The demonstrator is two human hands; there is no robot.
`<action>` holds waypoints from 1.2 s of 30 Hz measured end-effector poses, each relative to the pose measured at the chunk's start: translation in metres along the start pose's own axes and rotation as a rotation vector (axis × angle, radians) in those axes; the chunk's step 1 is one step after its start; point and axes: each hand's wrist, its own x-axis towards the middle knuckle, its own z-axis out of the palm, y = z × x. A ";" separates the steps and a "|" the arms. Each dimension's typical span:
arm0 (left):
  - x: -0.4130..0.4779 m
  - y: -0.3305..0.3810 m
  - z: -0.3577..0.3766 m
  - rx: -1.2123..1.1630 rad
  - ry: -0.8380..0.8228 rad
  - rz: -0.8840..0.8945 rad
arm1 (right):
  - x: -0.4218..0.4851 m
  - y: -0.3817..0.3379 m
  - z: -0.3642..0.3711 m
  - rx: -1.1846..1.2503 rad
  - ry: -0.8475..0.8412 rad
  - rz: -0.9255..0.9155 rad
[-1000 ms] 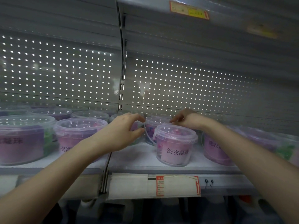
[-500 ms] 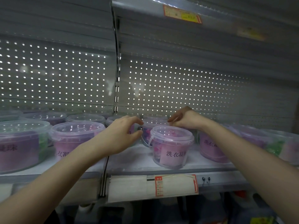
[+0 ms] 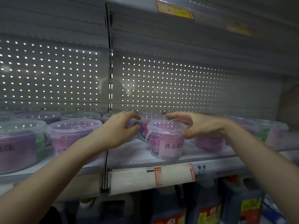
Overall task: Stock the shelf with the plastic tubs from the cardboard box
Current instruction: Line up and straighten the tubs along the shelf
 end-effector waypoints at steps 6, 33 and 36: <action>-0.003 0.004 -0.007 -0.012 0.003 0.030 | -0.006 -0.006 0.026 0.040 0.253 -0.068; 0.008 0.029 -0.005 0.017 0.134 -0.007 | -0.021 0.011 0.031 -0.058 0.618 -0.232; 0.015 0.037 0.003 0.037 0.155 -0.021 | -0.041 0.029 0.000 -0.120 0.717 -0.221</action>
